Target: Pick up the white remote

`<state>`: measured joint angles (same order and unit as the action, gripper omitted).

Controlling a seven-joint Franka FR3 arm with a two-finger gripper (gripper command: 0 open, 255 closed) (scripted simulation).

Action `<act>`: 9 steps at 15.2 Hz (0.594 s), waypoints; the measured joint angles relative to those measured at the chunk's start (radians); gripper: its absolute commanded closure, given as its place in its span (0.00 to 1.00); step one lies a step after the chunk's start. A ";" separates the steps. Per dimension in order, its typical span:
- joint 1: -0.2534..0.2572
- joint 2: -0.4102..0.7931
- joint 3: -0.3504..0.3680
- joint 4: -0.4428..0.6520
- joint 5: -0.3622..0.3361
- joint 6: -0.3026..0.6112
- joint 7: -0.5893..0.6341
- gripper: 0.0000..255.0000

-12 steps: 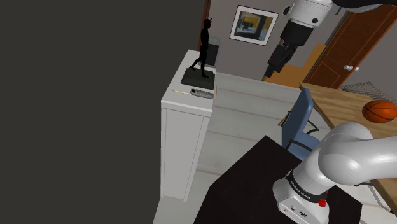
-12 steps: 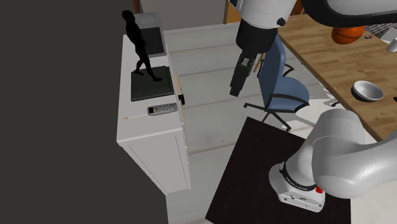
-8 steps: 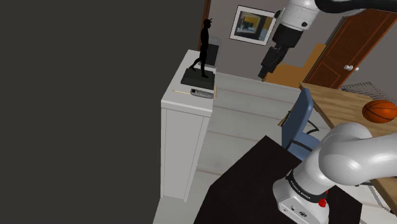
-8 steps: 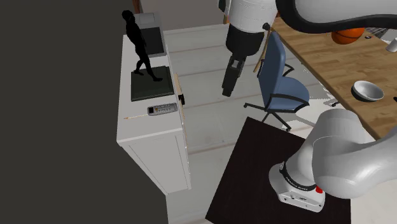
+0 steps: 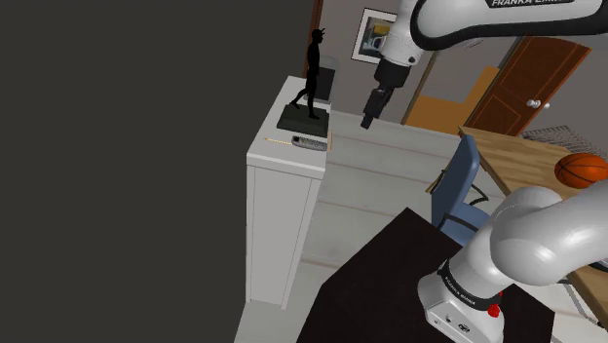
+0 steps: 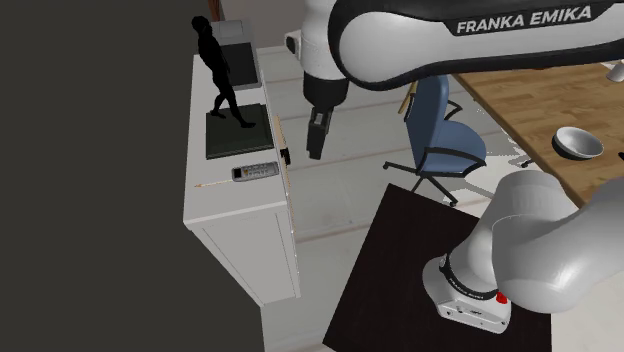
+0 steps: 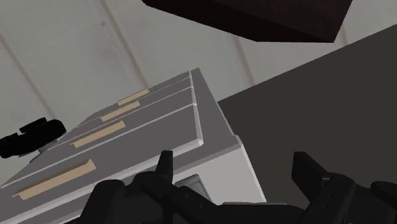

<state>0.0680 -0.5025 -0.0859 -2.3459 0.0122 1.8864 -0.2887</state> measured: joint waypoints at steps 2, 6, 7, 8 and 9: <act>0.012 0.072 -0.009 0.027 0.000 0.043 -0.043 0.00; 0.038 0.223 -0.015 0.093 0.010 0.125 -0.119 0.00; 0.043 0.257 -0.016 0.106 0.012 0.145 -0.139 0.00; 0.046 0.301 -0.021 0.123 0.015 0.170 -0.165 0.00; 0.049 0.337 -0.023 0.141 0.018 0.188 -0.188 0.00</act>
<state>0.1169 -0.1652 -0.1092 -2.2048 0.0306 2.0743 -0.4765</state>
